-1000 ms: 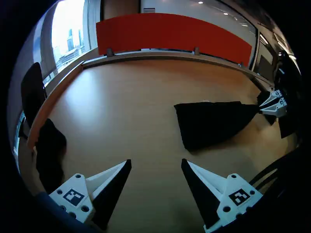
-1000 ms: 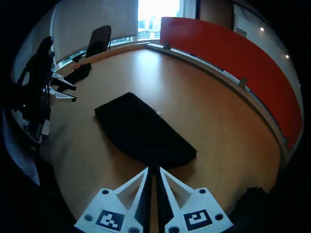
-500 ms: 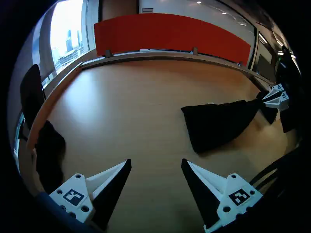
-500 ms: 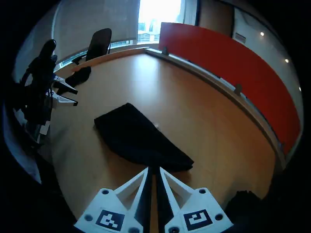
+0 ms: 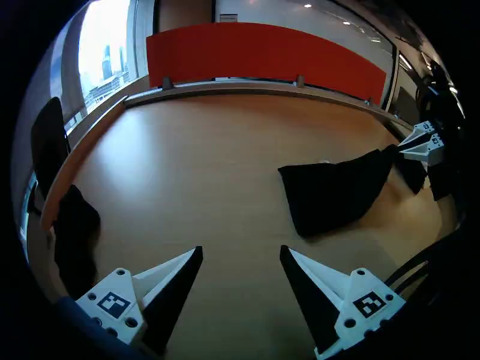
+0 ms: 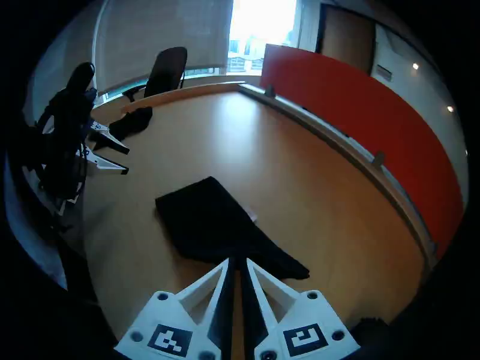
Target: Fold towel
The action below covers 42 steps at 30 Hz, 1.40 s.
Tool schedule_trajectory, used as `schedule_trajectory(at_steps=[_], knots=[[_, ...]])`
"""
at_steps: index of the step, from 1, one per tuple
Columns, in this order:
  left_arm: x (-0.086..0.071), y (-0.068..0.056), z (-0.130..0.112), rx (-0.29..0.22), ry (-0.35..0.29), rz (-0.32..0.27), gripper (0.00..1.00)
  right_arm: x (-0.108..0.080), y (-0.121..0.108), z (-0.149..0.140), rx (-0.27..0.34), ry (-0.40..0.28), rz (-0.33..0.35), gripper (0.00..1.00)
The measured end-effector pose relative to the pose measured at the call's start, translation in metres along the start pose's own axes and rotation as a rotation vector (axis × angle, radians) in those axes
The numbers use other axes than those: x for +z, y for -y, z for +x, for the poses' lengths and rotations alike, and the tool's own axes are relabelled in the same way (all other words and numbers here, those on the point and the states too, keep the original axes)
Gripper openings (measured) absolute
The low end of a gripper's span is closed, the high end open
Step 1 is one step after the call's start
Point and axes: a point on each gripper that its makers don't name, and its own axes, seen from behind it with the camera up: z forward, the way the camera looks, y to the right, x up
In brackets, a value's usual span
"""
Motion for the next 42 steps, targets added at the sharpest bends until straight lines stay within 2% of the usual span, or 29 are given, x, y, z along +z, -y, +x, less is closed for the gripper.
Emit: schedule_trajectory(at_steps=[20,32,42], knots=[[-0.009,0.012,-0.002,-0.016,-0.016,0.015,0.95,0.039,0.042,0.059,-0.122,-0.038,0.109,0.06],[-0.014,0.015,-0.005,-0.020,-0.025,0.021,0.95,0.052,0.054,0.066,-0.143,-0.026,0.147,0.06],[-0.023,0.019,-0.012,-0.035,-0.034,0.041,0.95,0.078,0.077,0.066,-0.170,0.002,0.224,0.06]])
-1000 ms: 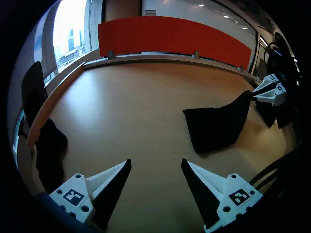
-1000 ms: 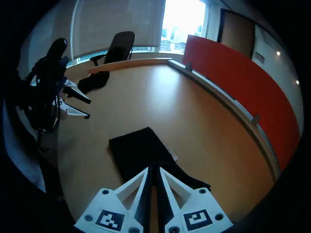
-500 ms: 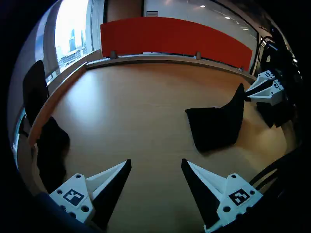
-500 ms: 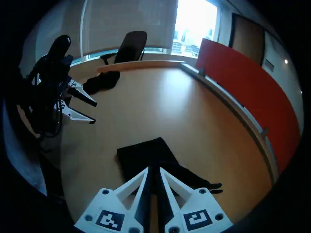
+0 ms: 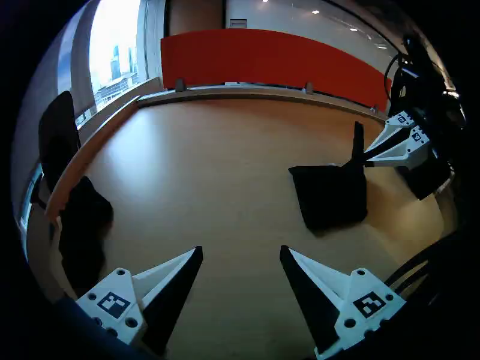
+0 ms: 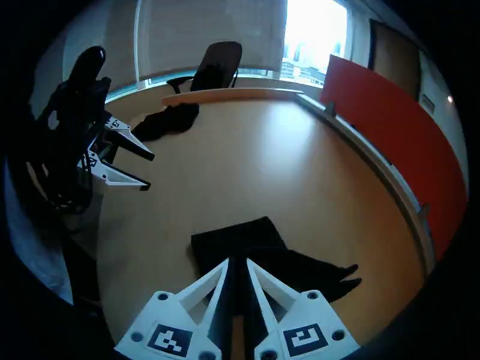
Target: Fold towel
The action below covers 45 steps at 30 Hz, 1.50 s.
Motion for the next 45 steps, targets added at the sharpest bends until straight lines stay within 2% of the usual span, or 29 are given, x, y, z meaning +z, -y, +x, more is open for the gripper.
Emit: schedule_trajectory(at_steps=[5,11,14,26,32,36,40,45], knots=[[-0.006,0.002,-0.005,-0.012,-0.006,0.009,0.95,0.021,0.012,0.002,-0.008,0.010,0.048,0.06],[-0.011,0.001,-0.011,-0.018,-0.007,0.017,0.95,0.053,0.029,-0.005,0.014,0.029,0.109,0.06],[-0.012,0.001,-0.012,-0.022,-0.009,0.018,0.95,0.063,0.033,-0.012,0.025,0.044,0.120,0.06],[-0.012,0.006,-0.015,-0.025,-0.009,0.020,0.95,0.070,0.037,-0.019,0.020,0.064,0.129,0.06],[-0.013,0.009,-0.017,-0.028,-0.006,0.024,0.95,0.071,0.036,-0.022,0.026,0.065,0.132,0.11],[-0.014,0.010,-0.019,-0.026,-0.003,0.026,0.95,0.070,0.037,-0.024,0.030,0.068,0.139,0.31],[-0.014,0.010,-0.019,-0.023,-0.002,0.026,0.95,0.069,0.034,-0.024,0.026,0.063,0.129,0.63],[-0.014,0.010,-0.017,-0.022,-0.003,0.024,0.95,0.065,0.031,-0.025,0.028,0.055,0.120,0.67]])
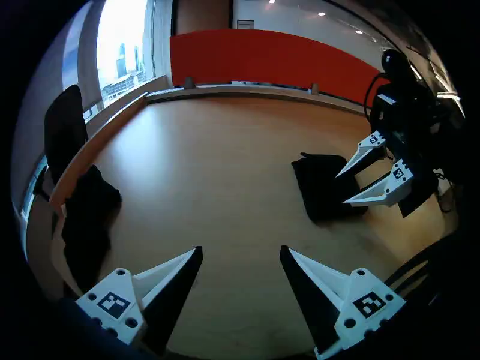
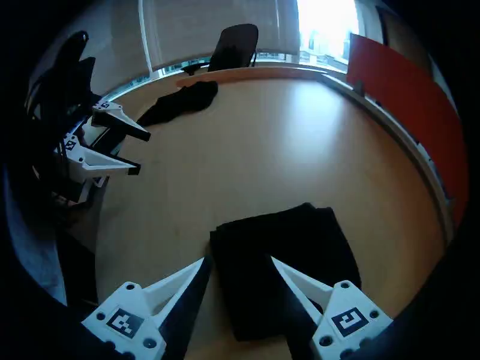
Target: Fold towel
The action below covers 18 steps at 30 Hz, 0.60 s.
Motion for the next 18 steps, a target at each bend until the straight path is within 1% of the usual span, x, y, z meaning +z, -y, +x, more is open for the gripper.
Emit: schedule_trajectory(at_steps=[8,18], knots=[[0.000,0.000,0.003,0.003,-0.004,0.002,0.95,-0.009,-0.003,-0.011,0.024,0.003,-0.025,0.67],[0.000,-0.002,0.003,0.011,-0.002,0.003,0.95,-0.026,-0.007,-0.040,0.062,0.023,-0.069,0.67]])
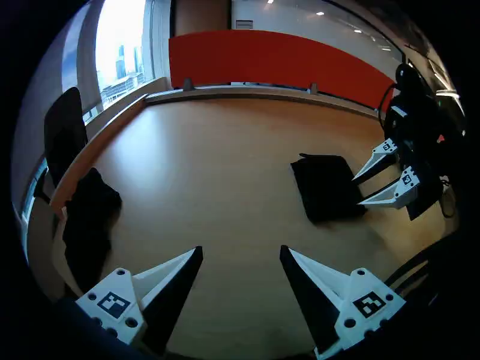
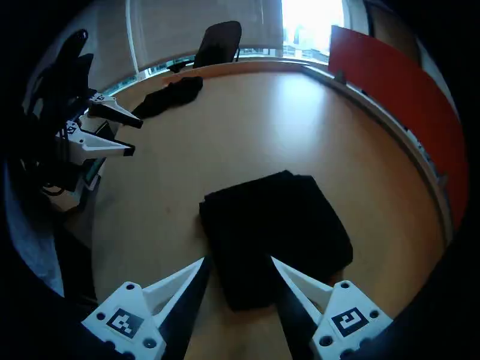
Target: Fold towel
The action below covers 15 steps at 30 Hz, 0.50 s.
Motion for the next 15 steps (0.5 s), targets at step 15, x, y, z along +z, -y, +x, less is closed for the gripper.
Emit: schedule_trajectory(at_steps=[15], knots=[[0.000,-0.002,0.000,0.017,0.003,-0.002,0.95,-0.016,-0.001,-0.037,0.038,0.037,-0.039,0.67]])
